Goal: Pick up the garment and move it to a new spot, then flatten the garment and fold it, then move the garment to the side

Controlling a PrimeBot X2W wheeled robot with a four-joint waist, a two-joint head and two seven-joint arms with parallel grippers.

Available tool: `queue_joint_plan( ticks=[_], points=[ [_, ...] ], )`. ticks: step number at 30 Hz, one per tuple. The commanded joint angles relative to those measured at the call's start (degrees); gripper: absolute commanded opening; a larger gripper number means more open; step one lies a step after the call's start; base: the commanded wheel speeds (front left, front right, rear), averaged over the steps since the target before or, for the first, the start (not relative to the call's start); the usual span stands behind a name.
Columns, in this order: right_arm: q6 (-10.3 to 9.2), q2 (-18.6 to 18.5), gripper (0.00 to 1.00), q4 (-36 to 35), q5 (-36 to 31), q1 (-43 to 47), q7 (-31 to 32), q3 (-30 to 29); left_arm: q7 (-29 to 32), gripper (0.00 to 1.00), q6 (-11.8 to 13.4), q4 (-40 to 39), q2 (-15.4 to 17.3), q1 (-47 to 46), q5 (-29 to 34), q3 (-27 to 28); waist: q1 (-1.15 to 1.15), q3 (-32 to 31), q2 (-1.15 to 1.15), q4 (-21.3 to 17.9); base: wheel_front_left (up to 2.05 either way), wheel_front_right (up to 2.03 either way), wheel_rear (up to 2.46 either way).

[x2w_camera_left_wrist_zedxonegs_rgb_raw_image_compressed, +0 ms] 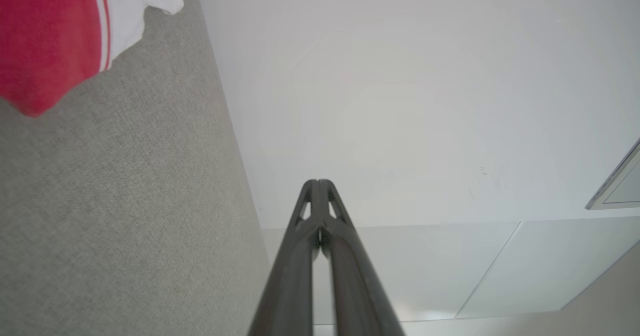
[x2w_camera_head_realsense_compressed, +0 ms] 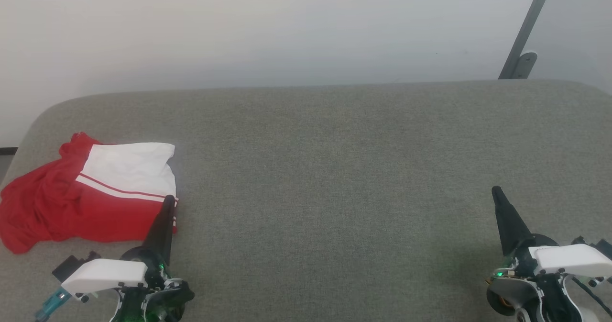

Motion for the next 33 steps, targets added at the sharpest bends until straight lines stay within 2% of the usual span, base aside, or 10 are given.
queue_joint_plan(
  ticks=[1, 5, 6, 11, 24, 33],
  points=[
    [0.11, 0.1, 0.0, 0.0, -0.1, -0.3, -0.1, 0.0, 0.1, 0.0, -0.2, -0.1, 0.0, -0.6, 0.1, 0.2, 0.0, 0.0, 0.0, 0.0, 0.0, 0.0, 0.0],
    [0.11, 0.1, 0.0, 0.0, -0.1, -0.3, -0.1, 0.0, 0.1, 0.0, -0.2, -0.1, 0.0, -0.6, 0.1, 0.2, 0.0, 0.0, 0.0, 0.0, 0.0, 0.0, 0.0],
    [0.0, 0.0, 1.0, 0.0, 0.0, 0.0, 0.0, 0.0, 0.0, 1.0, 0.0, 0.0, 0.0, 0.0, 0.0, 0.0, 0.0, 0.0, 0.0, 0.0, 0.0, 0.0, 0.0],
    [-0.01, 0.3, 1.0, 1.9, 0.0, 2.0, -0.2, 0.4, -0.3, 1.0, 0.2, 2.1, -0.3, 2.0, 0.1, -0.3, 0.0, 0.0, 0.0, 0.0, 0.0, 0.0, 0.0],
    [-0.01, -0.2, 1.0, 0.0, -1.3, 1.7, -2.8, 2.5, -3.7, 1.0, 2.1, -1.6, -0.2, 2.6, 2.3, -2.2, 0.0, -0.1, 0.0, -0.1, 0.0, 0.0, 0.0],
    [-0.01, -1.6, 1.0, -0.3, -6.9, 1.4, -5.5, 4.3, -6.0, 1.0, 4.1, -3.4, 0.1, 3.0, 9.6, -3.6, 0.0, -0.2, 0.0, -0.1, 0.0, 0.0, 0.0]
  ],
)
